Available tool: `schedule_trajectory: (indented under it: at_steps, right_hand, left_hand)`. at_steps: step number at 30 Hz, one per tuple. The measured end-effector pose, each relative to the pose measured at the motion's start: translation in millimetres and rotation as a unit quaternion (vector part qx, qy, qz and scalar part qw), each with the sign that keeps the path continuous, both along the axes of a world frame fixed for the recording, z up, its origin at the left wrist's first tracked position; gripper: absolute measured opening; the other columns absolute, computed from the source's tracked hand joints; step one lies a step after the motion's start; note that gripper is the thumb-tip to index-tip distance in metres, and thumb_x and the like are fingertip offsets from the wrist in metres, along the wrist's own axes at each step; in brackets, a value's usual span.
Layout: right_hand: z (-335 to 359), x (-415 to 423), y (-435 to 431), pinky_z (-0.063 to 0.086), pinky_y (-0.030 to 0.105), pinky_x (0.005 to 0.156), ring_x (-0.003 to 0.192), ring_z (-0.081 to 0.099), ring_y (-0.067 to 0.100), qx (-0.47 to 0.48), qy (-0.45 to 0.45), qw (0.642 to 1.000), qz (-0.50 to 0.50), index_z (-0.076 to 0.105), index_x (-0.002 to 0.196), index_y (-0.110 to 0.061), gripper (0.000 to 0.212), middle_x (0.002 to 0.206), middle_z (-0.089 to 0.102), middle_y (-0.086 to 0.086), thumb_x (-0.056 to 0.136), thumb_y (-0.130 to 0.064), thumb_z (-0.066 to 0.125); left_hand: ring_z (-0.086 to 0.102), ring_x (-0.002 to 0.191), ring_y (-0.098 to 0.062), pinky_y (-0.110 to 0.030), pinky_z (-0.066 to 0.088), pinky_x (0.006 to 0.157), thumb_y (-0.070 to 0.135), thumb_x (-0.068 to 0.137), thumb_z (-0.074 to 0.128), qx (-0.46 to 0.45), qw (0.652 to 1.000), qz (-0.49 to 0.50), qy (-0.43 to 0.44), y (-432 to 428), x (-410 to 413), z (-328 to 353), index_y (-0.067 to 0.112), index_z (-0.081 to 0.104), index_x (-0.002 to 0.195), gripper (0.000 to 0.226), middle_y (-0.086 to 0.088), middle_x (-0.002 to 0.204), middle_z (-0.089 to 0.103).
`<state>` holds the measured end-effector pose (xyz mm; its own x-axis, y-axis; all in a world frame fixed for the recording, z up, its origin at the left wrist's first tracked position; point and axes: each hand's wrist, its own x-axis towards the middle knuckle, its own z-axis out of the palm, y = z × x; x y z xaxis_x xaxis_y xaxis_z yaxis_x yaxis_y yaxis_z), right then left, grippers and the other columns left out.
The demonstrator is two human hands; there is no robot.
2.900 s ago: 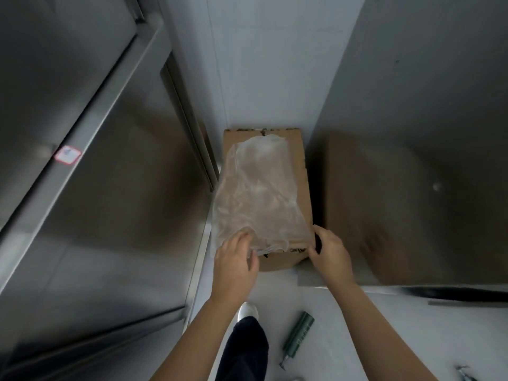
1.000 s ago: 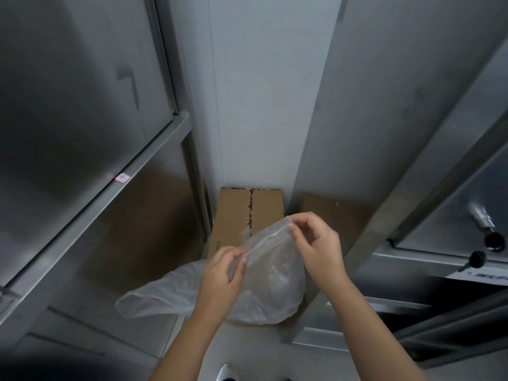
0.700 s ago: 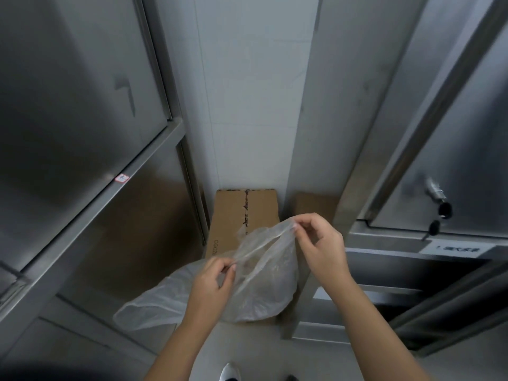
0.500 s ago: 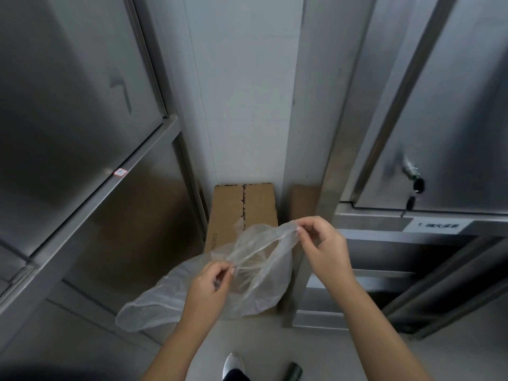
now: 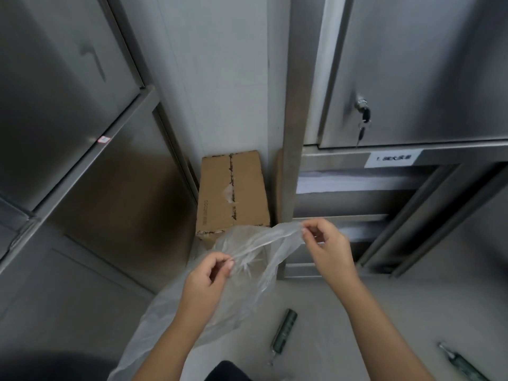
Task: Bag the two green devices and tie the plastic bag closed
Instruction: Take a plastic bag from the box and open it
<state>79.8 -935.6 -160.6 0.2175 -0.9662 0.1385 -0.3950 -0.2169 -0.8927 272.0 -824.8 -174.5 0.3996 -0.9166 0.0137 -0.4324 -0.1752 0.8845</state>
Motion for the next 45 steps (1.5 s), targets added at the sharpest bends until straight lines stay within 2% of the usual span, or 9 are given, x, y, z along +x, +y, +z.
schedule_trajectory:
  at_steps: [4, 10, 15, 20, 24, 29, 35, 42, 45]
  right_hand:
    - [-5, -9, 29, 0.041, 0.002, 0.064, 0.076, 0.054, -0.002, 0.001, 0.007, 1.0, -0.027, 0.057, 0.085, -0.025, 0.016, 0.079, 0.057, -0.015, 0.086, -0.008, 0.057]
    - [-10, -10, 89, 0.043, 0.006, 0.064, 0.075, 0.057, 0.005, 0.01, 0.011, 0.997, -0.073, 0.059, 0.082, -0.024, 0.016, 0.079, 0.06, -0.01, 0.084, -0.007, 0.058]
    - [-16, 4, 149, 0.043, 0.004, 0.063, 0.075, 0.057, 0.001, 0.043, 0.028, 0.996, -0.079, 0.058, 0.079, -0.029, 0.019, 0.077, 0.06, -0.014, 0.085, -0.011, 0.058]
    - [-25, 11, 204, 0.042, 0.006, 0.062, 0.075, 0.057, 0.001, 0.056, 0.061, 0.995, -0.064, 0.052, 0.073, -0.039, 0.029, 0.078, 0.059, -0.017, 0.085, -0.013, 0.058]
    - [-29, 9, 229, 0.041, 0.004, 0.06, 0.07, 0.056, -0.004, 0.06, 0.068, 0.994, -0.059, 0.053, 0.073, -0.037, 0.029, 0.076, 0.059, -0.014, 0.085, -0.011, 0.058]
    - [-38, 8, 233, 0.04, 0.003, 0.061, 0.072, 0.055, -0.002, 0.067, 0.077, 0.994, -0.038, 0.057, 0.078, -0.03, 0.02, 0.078, 0.06, -0.011, 0.085, -0.012, 0.058]
    - [-49, -4, 210, 0.039, 0.005, 0.062, 0.073, 0.055, 0.001, 0.068, 0.074, 0.995, 0.014, 0.059, 0.081, -0.024, 0.015, 0.081, 0.062, -0.004, 0.085, -0.009, 0.057]
    - [-67, -48, 153, 0.039, 0.003, 0.063, 0.072, 0.055, 0.0, 0.095, 0.078, 0.988, 0.089, 0.06, 0.081, -0.022, 0.017, 0.079, 0.06, -0.006, 0.084, -0.006, 0.058]
    - [-83, -61, 124, 0.038, 0.001, 0.062, 0.07, 0.055, -0.004, 0.102, 0.099, 0.981, 0.13, 0.062, 0.082, -0.021, 0.016, 0.078, 0.06, -0.007, 0.084, -0.006, 0.058]
  left_hand:
    - [0.057, 0.071, -0.008, -0.014, 0.042, 0.06, 0.015, 0.087, 0.057, -0.016, 1.0, 0.001, 0.015, 18, -3, 3, 0.023, 0.059, 0.079, 0.011, 0.009, 0.077, 0.061]
    - [0.056, 0.063, 0.0, -0.01, 0.043, 0.059, 0.014, 0.088, 0.056, -0.036, 0.997, -0.031, 0.062, 60, -2, 8, 0.022, 0.059, 0.076, 0.014, 0.015, 0.067, 0.062]
    - [0.055, 0.061, -0.004, -0.01, 0.043, 0.058, 0.011, 0.088, 0.055, -0.061, 0.993, -0.015, 0.1, 116, 9, -3, 0.019, 0.06, 0.074, 0.016, 0.0, 0.064, 0.059]
    - [0.054, 0.059, -0.003, -0.012, 0.044, 0.059, 0.013, 0.088, 0.056, -0.041, 0.991, 0.007, 0.126, 168, 18, -33, 0.021, 0.059, 0.074, 0.016, 0.006, 0.065, 0.061]
    - [0.055, 0.061, -0.005, -0.012, 0.045, 0.06, 0.012, 0.088, 0.056, -0.037, 0.99, 0.017, 0.132, 195, 20, -40, 0.022, 0.059, 0.075, 0.017, -0.002, 0.064, 0.059]
    - [0.054, 0.06, -0.004, -0.016, 0.044, 0.061, 0.014, 0.088, 0.056, -0.03, 0.991, 0.039, 0.121, 211, 19, -43, 0.022, 0.059, 0.075, 0.016, 0.003, 0.063, 0.06]
    - [0.054, 0.06, -0.006, -0.027, 0.046, 0.065, 0.017, 0.088, 0.056, -0.022, 0.988, 0.096, 0.117, 209, -4, -52, 0.028, 0.059, 0.073, 0.02, 0.009, 0.063, 0.06]
    - [0.052, 0.059, -0.005, -0.028, 0.043, 0.065, 0.014, 0.089, 0.056, -0.015, 0.978, 0.179, 0.104, 175, -62, -67, 0.028, 0.057, 0.071, 0.022, 0.015, 0.063, 0.06]
    - [0.052, 0.06, -0.003, -0.019, 0.042, 0.063, 0.015, 0.089, 0.056, -0.004, 0.972, 0.213, 0.095, 156, -78, -87, 0.028, 0.057, 0.073, 0.021, 0.019, 0.064, 0.061]
